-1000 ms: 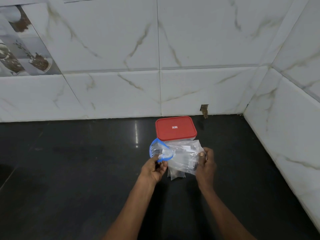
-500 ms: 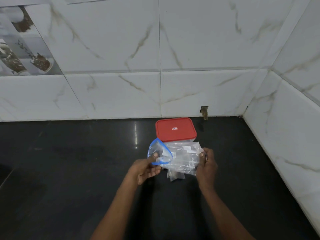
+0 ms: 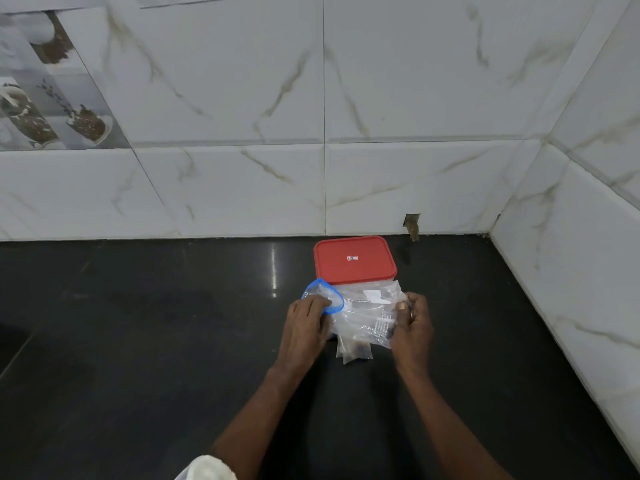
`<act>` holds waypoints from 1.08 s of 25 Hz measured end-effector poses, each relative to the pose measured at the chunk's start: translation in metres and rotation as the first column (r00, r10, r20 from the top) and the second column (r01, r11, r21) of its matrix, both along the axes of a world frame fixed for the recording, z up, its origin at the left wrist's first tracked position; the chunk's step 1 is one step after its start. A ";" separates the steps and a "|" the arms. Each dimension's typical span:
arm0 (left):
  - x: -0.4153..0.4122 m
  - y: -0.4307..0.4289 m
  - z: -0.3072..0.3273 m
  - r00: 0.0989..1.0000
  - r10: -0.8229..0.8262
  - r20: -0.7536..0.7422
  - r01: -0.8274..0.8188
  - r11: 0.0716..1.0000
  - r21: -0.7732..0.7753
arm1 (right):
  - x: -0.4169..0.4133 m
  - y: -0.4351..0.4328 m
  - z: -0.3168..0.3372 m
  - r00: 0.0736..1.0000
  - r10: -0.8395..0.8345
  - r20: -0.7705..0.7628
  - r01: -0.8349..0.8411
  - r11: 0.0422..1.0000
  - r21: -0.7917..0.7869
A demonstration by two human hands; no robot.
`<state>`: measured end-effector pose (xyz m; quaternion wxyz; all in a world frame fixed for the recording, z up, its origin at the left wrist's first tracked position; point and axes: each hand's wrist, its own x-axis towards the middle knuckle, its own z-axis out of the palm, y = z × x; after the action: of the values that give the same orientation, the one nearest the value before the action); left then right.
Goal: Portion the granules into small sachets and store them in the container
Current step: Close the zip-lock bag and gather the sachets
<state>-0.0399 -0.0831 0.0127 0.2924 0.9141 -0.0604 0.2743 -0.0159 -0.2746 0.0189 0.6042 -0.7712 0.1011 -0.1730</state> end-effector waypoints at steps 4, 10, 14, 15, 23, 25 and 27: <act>0.003 -0.002 0.013 0.999 -0.025 -0.036 0.024 0.999 -0.025 | -0.002 0.000 -0.002 0.999 -0.031 0.005 0.031 0.999 -0.021; -0.010 -0.005 0.012 0.989 -0.106 -0.099 0.100 0.993 -0.070 | -0.001 0.005 -0.013 0.998 -0.056 -0.023 0.057 0.996 0.069; -0.013 0.010 0.008 0.973 -0.184 -0.139 0.198 0.976 0.089 | 0.002 0.001 -0.012 0.998 -0.055 -0.040 0.058 0.996 0.072; -0.015 0.012 0.009 0.971 -0.178 -0.157 0.191 0.979 0.075 | 0.001 -0.001 -0.012 0.998 -0.046 -0.034 0.047 0.998 0.052; -0.012 0.008 0.025 0.955 -0.090 -0.282 0.076 0.995 -0.060 | -0.006 0.002 -0.006 0.998 -0.059 -0.013 0.056 0.985 -0.162; -0.010 0.010 0.026 0.919 -0.086 -0.384 0.053 0.994 -0.096 | -0.003 0.001 -0.006 0.994 -0.100 -0.046 0.092 0.983 -0.156; -0.011 0.013 0.033 0.904 -0.189 -0.384 -0.023 0.874 -0.485 | 0.000 -0.002 -0.005 0.987 -0.133 -0.085 0.125 0.987 -0.098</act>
<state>-0.0506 -0.0704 0.0456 0.5268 0.8468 0.0335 0.0647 -0.0163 -0.2768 0.0139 0.5500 -0.7974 0.1705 -0.1807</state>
